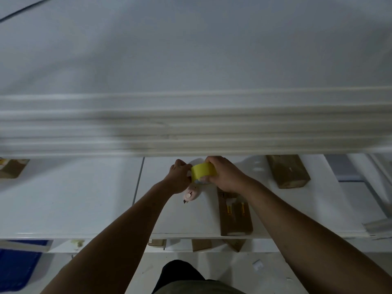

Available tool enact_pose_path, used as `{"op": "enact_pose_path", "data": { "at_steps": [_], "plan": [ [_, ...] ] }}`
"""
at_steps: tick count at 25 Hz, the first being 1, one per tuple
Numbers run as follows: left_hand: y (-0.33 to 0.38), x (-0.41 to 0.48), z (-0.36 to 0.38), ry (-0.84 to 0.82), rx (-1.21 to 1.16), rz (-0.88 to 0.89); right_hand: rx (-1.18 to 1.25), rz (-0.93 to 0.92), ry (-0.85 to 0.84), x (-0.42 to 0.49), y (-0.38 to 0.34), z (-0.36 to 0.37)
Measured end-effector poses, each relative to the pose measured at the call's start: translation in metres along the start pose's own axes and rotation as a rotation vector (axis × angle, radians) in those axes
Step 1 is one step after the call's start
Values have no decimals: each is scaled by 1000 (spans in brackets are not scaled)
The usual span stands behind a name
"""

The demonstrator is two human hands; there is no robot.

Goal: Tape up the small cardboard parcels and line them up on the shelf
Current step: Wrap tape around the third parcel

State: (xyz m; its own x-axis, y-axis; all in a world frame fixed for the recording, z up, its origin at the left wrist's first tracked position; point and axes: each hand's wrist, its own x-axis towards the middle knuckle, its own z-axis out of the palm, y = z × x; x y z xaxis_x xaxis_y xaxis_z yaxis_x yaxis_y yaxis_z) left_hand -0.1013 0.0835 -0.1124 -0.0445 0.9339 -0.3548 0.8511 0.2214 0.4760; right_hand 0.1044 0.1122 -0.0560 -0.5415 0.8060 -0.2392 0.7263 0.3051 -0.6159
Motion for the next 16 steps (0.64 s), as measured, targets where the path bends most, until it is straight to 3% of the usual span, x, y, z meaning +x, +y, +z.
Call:
{"op": "enact_pose_path", "data": {
  "at_steps": [6,12,14,16],
  "plan": [
    [0,3,-4,44,64,56,-15,-30,-13,1,-2,-6],
    [7,-4,4,142,81,-57,-25,12,13,-16,-2,-28],
    [10,-5,5,213,-39,-105,47,54,51,-24,0,-40],
    [19,-3,-6,280,-398,-183,147,103,100,-28,1,-54]
  ]
}}
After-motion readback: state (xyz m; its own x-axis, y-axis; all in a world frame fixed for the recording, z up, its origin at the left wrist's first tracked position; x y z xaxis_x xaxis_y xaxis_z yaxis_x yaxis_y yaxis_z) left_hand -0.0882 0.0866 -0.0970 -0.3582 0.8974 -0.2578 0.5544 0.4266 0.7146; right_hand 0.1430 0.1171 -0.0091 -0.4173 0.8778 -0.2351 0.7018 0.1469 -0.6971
